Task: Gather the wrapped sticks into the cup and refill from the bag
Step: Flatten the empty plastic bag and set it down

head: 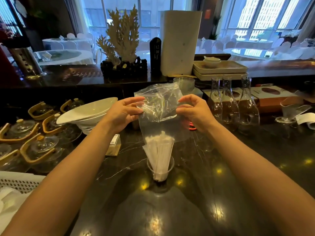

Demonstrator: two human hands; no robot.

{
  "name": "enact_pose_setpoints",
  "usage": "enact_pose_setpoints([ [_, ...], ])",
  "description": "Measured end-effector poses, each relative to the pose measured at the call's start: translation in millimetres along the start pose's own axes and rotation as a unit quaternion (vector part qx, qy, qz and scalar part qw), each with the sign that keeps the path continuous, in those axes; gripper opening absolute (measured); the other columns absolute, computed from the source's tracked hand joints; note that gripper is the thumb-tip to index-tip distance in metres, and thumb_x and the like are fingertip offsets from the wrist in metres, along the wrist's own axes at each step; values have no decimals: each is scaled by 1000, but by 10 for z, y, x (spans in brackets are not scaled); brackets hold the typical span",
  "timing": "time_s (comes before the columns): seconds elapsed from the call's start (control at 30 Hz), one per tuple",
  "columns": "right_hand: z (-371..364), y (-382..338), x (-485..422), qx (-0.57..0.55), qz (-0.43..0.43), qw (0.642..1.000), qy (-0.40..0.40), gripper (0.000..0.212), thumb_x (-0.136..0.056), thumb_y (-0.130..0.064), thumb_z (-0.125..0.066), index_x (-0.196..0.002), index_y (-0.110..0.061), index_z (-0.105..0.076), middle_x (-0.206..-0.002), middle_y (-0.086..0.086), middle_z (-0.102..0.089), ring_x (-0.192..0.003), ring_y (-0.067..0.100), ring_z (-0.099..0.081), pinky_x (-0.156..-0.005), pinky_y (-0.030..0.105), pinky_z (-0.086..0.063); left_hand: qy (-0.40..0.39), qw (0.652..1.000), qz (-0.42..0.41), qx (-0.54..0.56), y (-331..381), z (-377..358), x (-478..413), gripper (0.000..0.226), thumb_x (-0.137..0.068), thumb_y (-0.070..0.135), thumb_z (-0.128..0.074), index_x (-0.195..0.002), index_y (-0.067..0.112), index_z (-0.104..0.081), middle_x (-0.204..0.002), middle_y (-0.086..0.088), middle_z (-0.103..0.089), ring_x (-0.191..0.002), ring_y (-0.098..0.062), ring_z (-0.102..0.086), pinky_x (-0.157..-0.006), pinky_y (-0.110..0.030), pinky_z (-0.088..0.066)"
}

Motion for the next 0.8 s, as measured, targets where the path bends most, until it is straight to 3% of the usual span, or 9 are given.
enact_pose_setpoints([
  [0.1,-28,5,-38,30,-23,998,-56,31,-77,9,-59,-96,-16,-62,-90,1,-61,-79,13,-60,-67,21,-53,-12,999,-2,-43,38,-21,-77,41,-78,-11,-49,-97,22,-63,-107,3,-59,-102,-16,-53,-85,-30,-44],
  [0.2,2,-5,-120,36,-49,996,-70,43,-77,10,-57,-116,-9,-57,-111,-3,-58,-109,30,-58,-85,37,-53,-9,998,-13,-62,121,-37,-186,42,-78,-10,-50,-107,18,-61,-111,6,-58,-112,-17,-48,-92,-35,-41],
  [0.27,36,-36,-192,26,-43,996,-80,50,-77,12,-56,-123,-8,-53,-117,-3,-54,-113,23,-57,-81,28,-54,-3,997,-24,-70,193,-48,-272,45,-79,-10,-50,-118,13,-55,-116,3,-56,-107,-13,-51,-85,-28,-44],
  [0.33,85,-68,-281,16,-40,995,-85,55,-76,13,-56,-127,-9,-49,-124,-1,-51,-113,10,-53,-79,21,-53,2,996,-42,-73,258,-67,-368,50,-79,-11,-50,-125,9,-49,-124,-1,-54,-92,-8,-55,-67,-18,-49],
  [0.4,143,-75,-381,38,-43,995,-85,60,-76,11,-57,-131,-11,-45,-128,-3,-49,-116,19,-54,-87,30,-52,9,995,-59,-85,294,-88,-474,52,-80,-12,-47,-128,8,-46,-130,-2,-50,-83,-7,-55,-61,-15,-48],
  [0.5,210,-87,-525,78,-47,991,-96,69,-75,11,-59,-135,-15,-38,-139,1,-42,-100,23,-60,-85,39,-52,13,993,-69,-100,321,-113,-663,53,-82,-11,-47,-131,10,-42,-137,-2,-45,-76,-6,-55,-55,-12,-49],
  [0.67,293,-49,-766,140,-42,982,-122,83,-75,12,-59,-142,-21,-23,-145,13,-35,-63,6,-61,-52,16,-51,-55,996,-37,-67,262,-197,-939,57,-81,-4,-54,-130,21,-43,-119,-1,-54,-75,-10,-62,-60,-19,-53],
  [0.73,348,19,-882,169,-50,978,-110,85,-75,13,-59,-142,-21,-21,-129,22,-49,-53,4,-59,-53,16,-52,-69,993,-18,-96,179,-242,-1053,55,-77,-6,-57,-126,19,-49,-119,-2,-55,-89,-9,-60,-67,-22,-52],
  [0.8,405,107,-999,188,-62,976,-94,85,-75,12,-59,-143,-20,-21,-96,17,-62,-54,6,-59,-54,17,-54,-74,990,-4,-121,78,-279,-1167,59,-74,-8,-61,-126,16,-48,-130,-3,-50,-96,-6,-57,-64,-20,-51],
])
Point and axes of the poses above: each hand's wrist, its own x-axis away from the middle knuckle, its own z-axis out of the back of the hand, y = z × x, the point moved 6 cm from there along -x, towards the middle knuckle
